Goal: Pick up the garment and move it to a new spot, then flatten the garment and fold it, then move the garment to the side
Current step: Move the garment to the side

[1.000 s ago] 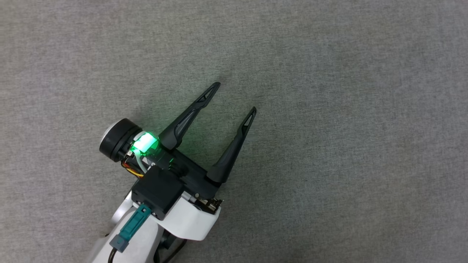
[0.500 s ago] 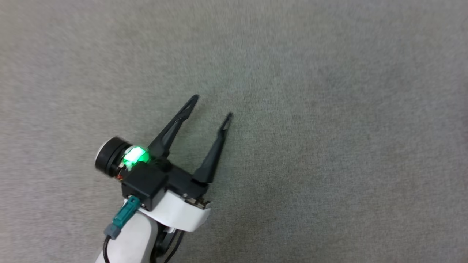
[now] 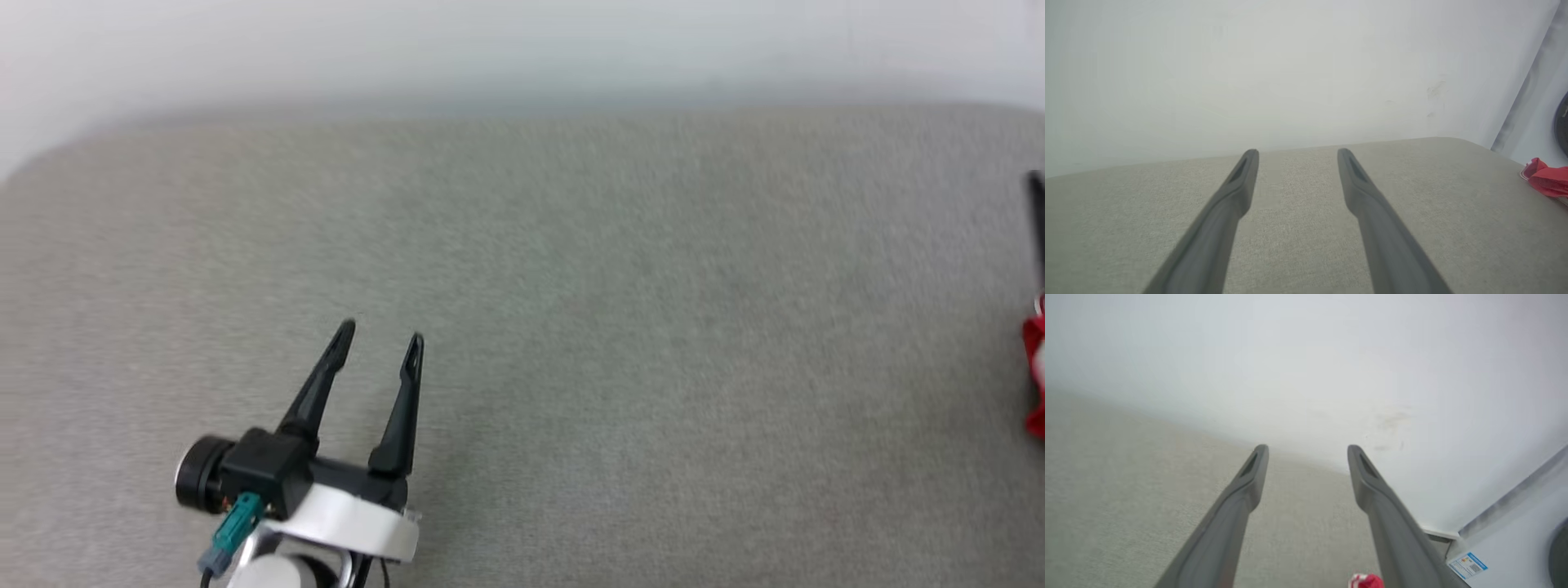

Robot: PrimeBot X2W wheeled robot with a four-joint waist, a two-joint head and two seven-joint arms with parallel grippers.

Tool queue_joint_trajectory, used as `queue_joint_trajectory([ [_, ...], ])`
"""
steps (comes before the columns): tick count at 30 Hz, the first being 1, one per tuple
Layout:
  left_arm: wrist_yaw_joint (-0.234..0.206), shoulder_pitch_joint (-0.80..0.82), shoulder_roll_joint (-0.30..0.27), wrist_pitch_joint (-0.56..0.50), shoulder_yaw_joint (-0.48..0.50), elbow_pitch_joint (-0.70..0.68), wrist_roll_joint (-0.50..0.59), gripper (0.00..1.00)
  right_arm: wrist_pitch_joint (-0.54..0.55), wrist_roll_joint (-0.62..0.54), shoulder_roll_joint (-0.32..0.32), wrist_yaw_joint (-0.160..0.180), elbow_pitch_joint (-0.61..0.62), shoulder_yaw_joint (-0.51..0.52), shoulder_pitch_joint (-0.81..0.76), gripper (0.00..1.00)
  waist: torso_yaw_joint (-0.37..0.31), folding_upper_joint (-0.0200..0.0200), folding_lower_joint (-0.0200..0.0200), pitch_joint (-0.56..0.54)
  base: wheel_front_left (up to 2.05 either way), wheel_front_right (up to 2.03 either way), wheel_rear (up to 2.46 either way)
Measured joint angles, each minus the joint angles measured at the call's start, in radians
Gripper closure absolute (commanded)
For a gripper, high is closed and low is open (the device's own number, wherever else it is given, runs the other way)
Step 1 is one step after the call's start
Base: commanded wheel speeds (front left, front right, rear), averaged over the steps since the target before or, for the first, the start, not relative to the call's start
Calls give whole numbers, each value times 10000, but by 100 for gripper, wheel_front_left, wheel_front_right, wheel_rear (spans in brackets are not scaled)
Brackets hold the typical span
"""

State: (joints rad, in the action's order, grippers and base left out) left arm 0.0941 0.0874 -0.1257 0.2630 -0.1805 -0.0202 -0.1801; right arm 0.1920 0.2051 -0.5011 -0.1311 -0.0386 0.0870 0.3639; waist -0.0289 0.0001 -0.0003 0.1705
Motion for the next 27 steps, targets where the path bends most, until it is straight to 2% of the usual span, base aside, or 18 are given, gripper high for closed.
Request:
queue_joint_trajectory([
  [7,29,-753,167,0,370,207,2,0,-1827,-44,1824,-6,1229,-150,-1641,0,624,0,0,-970,0,0,0],
  [10,44,-953,291,0,508,353,-52,0,-2569,-88,2711,-2,1319,-90,-2488,0,839,0,0,-1271,0,0,0],
  [14,113,-1036,387,0,679,568,-13,0,-3455,-15,3467,0,930,-291,-3352,0,1006,0,1,-1564,0,0,0],
  [19,165,-1240,485,0,938,828,-58,0,-4195,-35,3940,0,136,-420,-3817,0,1054,0,1,-1742,0,0,0],
  [27,217,-1358,623,0,1231,1158,104,0,-4489,-370,4376,0,-523,-585,-3875,0,1018,0,3,-1752,0,0,0],
])
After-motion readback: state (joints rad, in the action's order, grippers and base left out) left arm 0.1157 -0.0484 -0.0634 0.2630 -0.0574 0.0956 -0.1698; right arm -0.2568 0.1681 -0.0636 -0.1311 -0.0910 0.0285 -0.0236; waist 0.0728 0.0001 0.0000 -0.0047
